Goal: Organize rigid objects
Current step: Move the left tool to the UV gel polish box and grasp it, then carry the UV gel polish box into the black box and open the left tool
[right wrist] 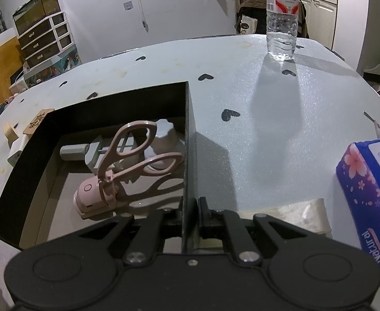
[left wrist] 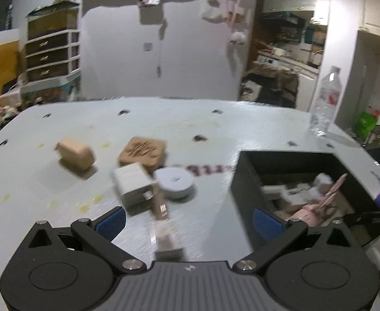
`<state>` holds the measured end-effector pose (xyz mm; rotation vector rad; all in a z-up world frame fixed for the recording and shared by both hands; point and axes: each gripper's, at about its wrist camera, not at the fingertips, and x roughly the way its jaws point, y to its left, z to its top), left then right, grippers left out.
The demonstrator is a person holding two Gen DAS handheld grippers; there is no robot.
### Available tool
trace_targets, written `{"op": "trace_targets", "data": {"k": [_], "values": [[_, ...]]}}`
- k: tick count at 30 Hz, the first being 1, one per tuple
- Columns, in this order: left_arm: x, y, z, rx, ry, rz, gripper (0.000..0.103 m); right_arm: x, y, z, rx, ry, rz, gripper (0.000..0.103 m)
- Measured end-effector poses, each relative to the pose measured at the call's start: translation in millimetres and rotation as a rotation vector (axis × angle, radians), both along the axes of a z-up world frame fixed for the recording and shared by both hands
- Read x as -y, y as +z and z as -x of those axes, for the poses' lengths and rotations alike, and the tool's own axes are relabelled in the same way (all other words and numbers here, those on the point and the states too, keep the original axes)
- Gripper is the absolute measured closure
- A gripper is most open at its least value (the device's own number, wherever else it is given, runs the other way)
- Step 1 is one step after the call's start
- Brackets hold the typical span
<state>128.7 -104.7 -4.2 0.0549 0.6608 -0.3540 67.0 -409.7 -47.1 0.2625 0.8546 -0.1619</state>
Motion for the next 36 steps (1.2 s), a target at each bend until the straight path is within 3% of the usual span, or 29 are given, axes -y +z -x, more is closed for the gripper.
{"op": "trace_targets", "data": {"k": [10,11,15,18,22,25,27,31,36], "values": [[-21,-28,-10,-0.037,0.116,0.066,0.001,0,0,-1,-0.002,-0.001,0.004,0.094],[-21,-30,-12,-0.033,0.125,0.070,0.005,0,0,-1,-0.002,-0.002,0.003,0.094],[-13,-34,-23,-0.056,0.124,0.060,0.037,0,0,-1,-0.002,-0.002,0.004,0.094],[-8,-41,-29,-0.093,0.122,0.056,0.047,0,0,-1,-0.002,-0.001,0.003,0.094],[-4,-44,-31,-0.086,0.126,0.034,0.052,0,0,-1,-0.001,-0.002,0.002,0.094],[-1,-44,-29,-0.082,0.121,0.020,0.069,0,0,-1,-0.002,-0.003,0.003,0.093],[-3,-44,-27,-0.084,0.114,0.034,0.069,0,0,-1,-0.001,-0.003,0.001,0.093],[-15,-44,-25,-0.115,0.132,0.123,0.070,0,0,-1,-0.002,-0.003,0.003,0.093],[-37,-47,-28,-0.238,0.140,0.366,0.070,-1,0,-1,-0.003,0.000,0.008,0.093]]}}
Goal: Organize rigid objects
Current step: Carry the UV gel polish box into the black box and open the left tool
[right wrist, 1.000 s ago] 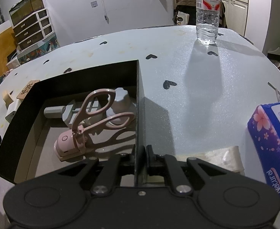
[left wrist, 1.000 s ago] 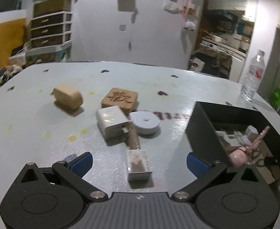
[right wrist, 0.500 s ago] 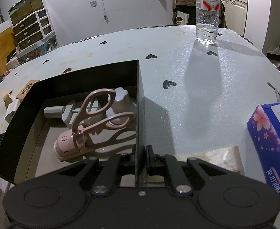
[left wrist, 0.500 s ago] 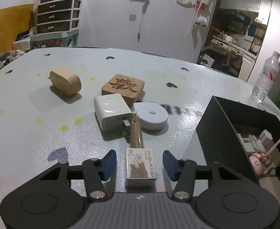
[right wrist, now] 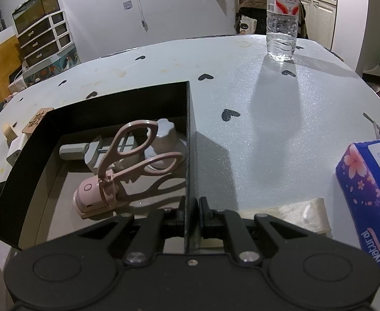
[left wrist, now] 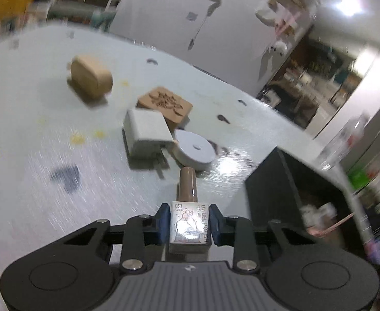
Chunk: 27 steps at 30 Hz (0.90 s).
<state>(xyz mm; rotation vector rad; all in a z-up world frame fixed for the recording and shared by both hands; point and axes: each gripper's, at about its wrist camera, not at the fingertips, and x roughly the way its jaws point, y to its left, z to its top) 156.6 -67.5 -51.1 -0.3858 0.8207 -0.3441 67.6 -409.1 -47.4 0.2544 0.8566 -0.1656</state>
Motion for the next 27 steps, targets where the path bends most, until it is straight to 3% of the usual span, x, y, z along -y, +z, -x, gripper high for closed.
{"op": "trace_targets", "data": {"k": [3,7,13,20,27], "values": [[1,8,6,0.017,-0.027,0.054,0.070,0,0,0,0.000,0.000,0.001,0.093],[15,36,15,0.121,-0.126,0.074,0.070,-1,0,1,0.000,-0.001,-0.002,0.093],[59,74,24,0.234,-0.415,0.072,0.070,-1,0,1,0.003,-0.004,-0.003,0.093],[135,64,28,0.156,-0.731,-0.023,0.070,2,0,2,0.007,-0.001,-0.015,0.093],[175,42,13,0.078,-0.838,-0.104,0.070,1,0,3,0.011,-0.005,-0.018,0.093]]}}
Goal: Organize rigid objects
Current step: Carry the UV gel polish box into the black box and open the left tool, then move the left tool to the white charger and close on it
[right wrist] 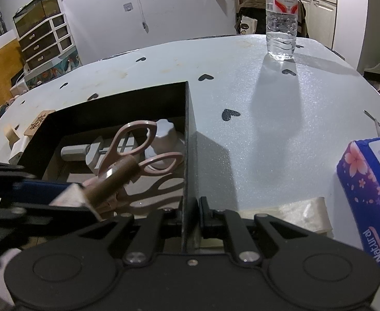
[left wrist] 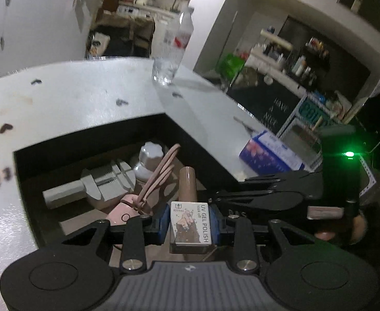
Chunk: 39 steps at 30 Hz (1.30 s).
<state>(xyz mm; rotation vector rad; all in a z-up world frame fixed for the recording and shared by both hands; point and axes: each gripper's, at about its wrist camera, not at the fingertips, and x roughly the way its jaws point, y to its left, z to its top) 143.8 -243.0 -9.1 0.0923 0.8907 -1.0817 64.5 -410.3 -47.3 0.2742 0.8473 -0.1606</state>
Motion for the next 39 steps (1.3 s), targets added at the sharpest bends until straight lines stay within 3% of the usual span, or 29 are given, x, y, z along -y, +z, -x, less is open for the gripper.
{"op": "trace_targets", "data": {"k": [10,17,32,37,39], "values": [[21,-18,-16,-0.040,0.053,-0.045,0.069,0,0,0,0.001,0.001,0.001,0.093],[15,-16,-17,-0.057,0.109,-0.047,0.045,0,0,0,0.003,0.001,-0.006,0.093],[-4,2,2,-0.021,0.099,-0.024,0.028,3,-1,0,0.007,-0.003,-0.024,0.093],[-12,13,10,0.023,0.104,-0.011,0.018,3,-1,0,0.007,-0.003,-0.023,0.093],[-15,16,14,0.046,0.110,-0.012,0.009,3,-1,0,0.007,-0.003,-0.024,0.093]]}}
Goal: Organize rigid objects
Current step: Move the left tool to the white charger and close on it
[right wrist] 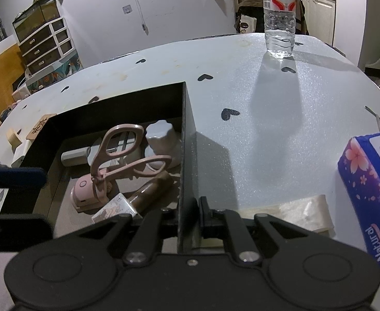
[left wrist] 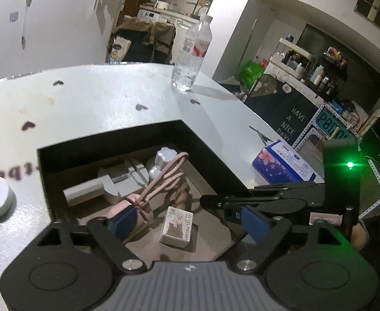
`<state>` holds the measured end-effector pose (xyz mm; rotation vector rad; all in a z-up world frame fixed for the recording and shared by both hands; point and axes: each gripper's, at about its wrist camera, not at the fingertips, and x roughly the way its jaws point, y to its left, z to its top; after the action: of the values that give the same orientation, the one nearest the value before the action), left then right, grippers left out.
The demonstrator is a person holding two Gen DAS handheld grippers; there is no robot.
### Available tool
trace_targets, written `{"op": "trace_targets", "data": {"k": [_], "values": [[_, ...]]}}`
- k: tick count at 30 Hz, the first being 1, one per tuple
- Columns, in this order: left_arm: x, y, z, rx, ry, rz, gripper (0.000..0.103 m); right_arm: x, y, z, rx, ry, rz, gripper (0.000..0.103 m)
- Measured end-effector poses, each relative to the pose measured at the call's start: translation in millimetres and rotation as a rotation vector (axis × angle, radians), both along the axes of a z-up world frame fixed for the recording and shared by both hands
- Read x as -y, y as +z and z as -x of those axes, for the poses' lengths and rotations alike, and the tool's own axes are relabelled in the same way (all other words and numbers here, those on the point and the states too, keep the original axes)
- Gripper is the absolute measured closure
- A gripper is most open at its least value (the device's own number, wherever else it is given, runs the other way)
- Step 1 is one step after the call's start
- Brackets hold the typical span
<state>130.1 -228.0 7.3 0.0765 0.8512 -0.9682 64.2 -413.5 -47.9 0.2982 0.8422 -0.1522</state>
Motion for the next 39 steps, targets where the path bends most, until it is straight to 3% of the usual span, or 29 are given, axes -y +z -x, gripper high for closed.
{"op": "trace_targets", "data": {"k": [7,21,39], "values": [[-11,12,8,0.074,0.037,-0.013,0.001,0,0,0,0.000,0.000,0.000,0.093],[-43,18,6,0.129,0.168,-0.033,0.000,2,-1,0,0.001,-0.003,-0.005,0.093],[-110,4,-26,0.158,0.499,-0.049,0.000,4,-2,0,-0.001,-0.002,-0.001,0.093]]}}
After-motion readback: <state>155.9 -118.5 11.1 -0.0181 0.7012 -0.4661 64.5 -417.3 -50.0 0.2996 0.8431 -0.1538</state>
